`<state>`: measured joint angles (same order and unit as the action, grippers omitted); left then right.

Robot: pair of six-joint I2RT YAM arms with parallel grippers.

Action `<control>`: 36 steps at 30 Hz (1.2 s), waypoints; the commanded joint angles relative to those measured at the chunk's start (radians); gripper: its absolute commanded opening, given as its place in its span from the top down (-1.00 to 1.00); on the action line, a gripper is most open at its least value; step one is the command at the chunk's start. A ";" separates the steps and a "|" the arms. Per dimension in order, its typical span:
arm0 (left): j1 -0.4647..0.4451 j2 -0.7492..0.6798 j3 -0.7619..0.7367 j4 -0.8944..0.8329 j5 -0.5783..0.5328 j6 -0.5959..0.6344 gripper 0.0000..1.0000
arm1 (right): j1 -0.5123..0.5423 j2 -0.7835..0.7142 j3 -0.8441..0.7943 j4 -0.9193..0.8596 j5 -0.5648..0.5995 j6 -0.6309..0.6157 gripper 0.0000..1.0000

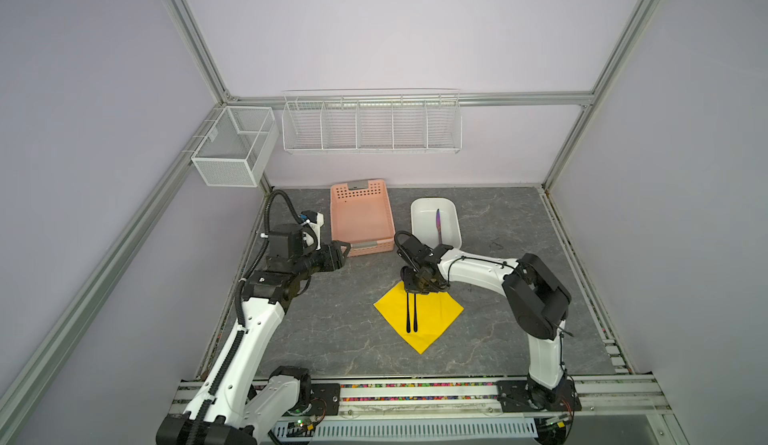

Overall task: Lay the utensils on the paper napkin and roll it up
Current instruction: 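Move the right gripper back to the white tray above the iridescent knife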

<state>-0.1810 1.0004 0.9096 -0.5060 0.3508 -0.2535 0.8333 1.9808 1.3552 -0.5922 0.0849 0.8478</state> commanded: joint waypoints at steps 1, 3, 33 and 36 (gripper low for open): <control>0.006 -0.008 -0.014 -0.005 -0.012 0.001 -0.32 | 0.007 0.001 -0.002 -0.015 -0.005 -0.001 0.79; 0.006 -0.009 -0.014 -0.005 -0.013 0.000 -0.32 | 0.007 0.004 -0.001 -0.022 -0.004 -0.002 0.79; 0.006 -0.006 -0.014 -0.001 -0.008 0.000 -0.32 | -0.024 -0.165 0.130 -0.185 0.060 -0.092 0.61; 0.006 -0.008 -0.014 -0.003 -0.014 0.000 -0.32 | -0.054 -0.159 0.178 -0.214 0.051 -0.130 0.61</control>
<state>-0.1810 1.0004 0.9096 -0.5060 0.3439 -0.2535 0.8074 1.8435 1.4960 -0.7418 0.1165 0.7658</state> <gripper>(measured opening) 0.662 0.196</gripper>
